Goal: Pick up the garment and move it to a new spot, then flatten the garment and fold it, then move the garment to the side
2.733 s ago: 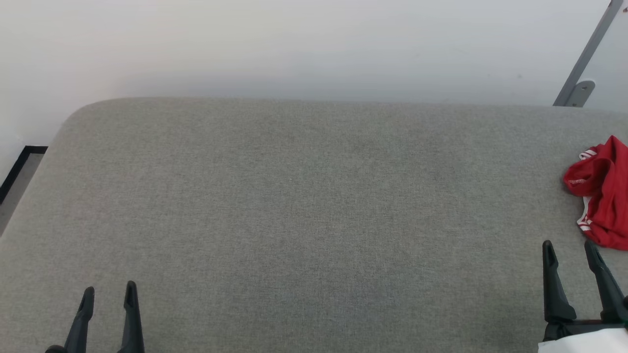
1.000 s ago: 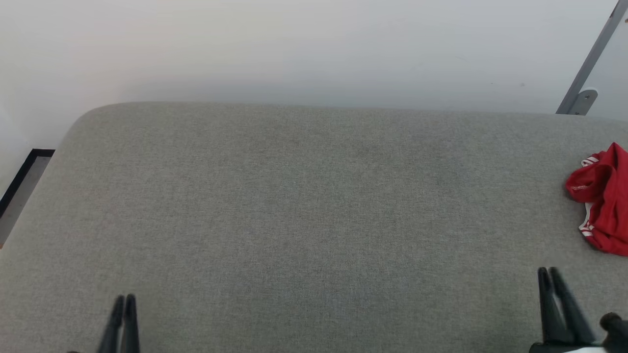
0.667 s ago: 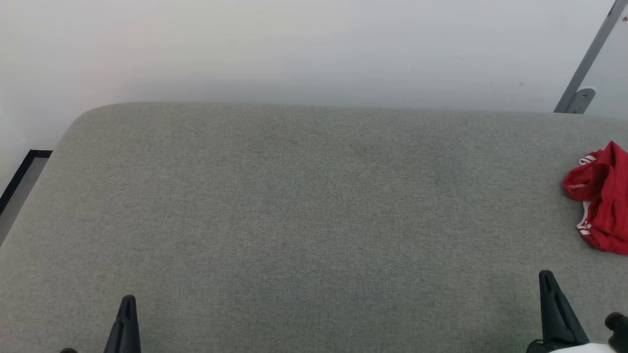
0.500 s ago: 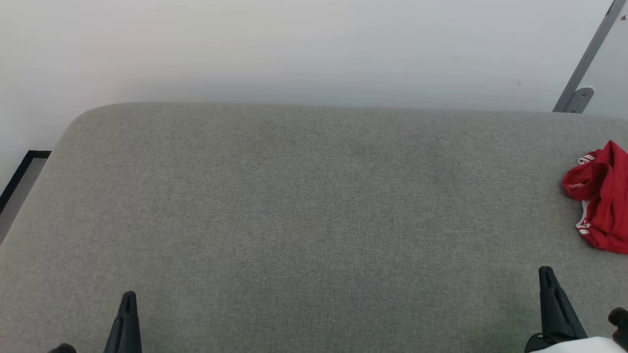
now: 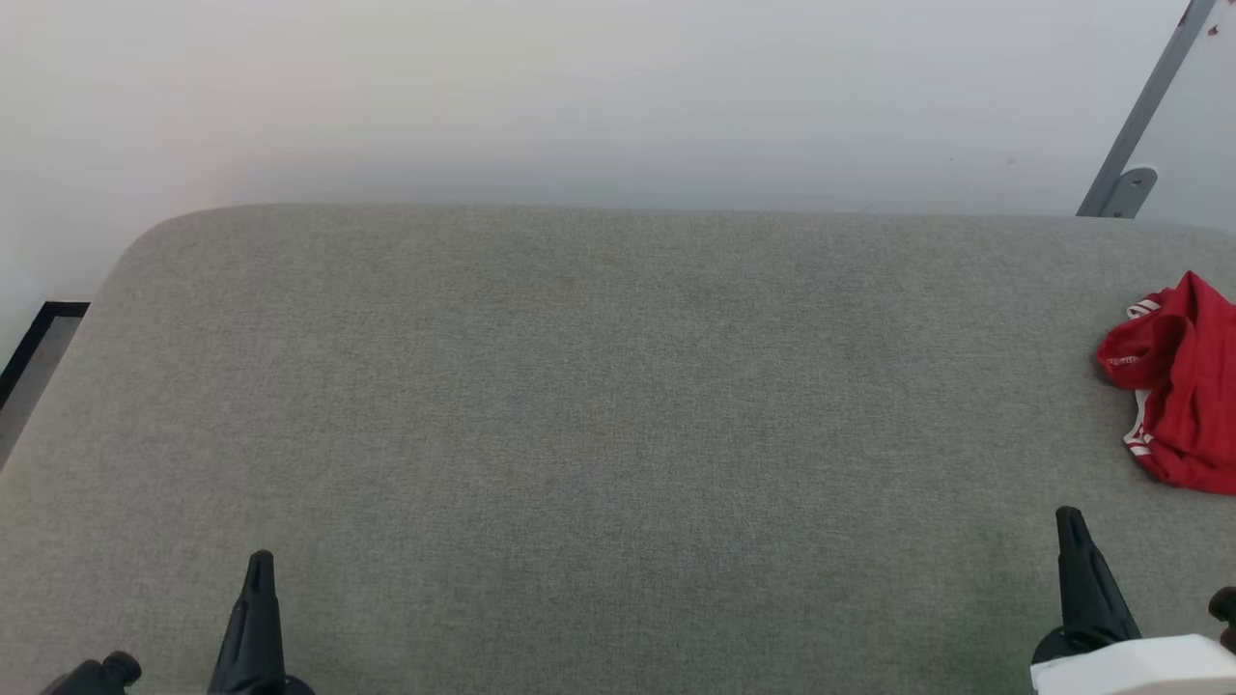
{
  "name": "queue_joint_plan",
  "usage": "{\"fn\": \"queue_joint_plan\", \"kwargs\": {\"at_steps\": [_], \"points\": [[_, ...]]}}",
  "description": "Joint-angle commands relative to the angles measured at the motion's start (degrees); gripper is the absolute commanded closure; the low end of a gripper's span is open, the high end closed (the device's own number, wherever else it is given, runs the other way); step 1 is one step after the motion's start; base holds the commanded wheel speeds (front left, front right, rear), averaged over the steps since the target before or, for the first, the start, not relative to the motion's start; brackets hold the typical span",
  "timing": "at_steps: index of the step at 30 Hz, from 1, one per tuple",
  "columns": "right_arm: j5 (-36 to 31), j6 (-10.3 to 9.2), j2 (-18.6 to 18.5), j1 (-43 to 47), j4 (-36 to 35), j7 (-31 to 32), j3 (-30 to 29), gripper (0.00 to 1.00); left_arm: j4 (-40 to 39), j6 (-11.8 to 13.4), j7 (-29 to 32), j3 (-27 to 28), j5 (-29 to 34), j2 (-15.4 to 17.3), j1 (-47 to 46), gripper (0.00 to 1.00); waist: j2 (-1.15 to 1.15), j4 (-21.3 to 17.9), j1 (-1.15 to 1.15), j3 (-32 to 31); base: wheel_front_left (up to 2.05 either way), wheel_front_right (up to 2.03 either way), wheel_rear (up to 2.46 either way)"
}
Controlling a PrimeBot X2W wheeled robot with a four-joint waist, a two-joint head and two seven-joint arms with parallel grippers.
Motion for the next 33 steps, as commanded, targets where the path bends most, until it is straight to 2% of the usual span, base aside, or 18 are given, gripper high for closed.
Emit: {"fn": "queue_joint_plan", "kwargs": {"at_steps": [1, 33], "points": [[1.83, 0.01, -0.01, -1.54, -0.42, 0.48, -0.17, 1.0, -0.39, -0.08, 0.43, 0.12, -1.95, 0.46, -1.63, 1.0, 0.0, -0.05, 0.0, 0.0, 0.0, 0.0, 0.0], [23.27, 0.01, 1.04, -6.21, 2.33, 6.5, -0.4, 1.0, 3.78, -0.17, 6.13, 0.1, -23.34, -0.24, -7.66, 1.0, 0.0, -1.55, 0.0, 0.08, 0.0, 0.0, 0.0]]}}
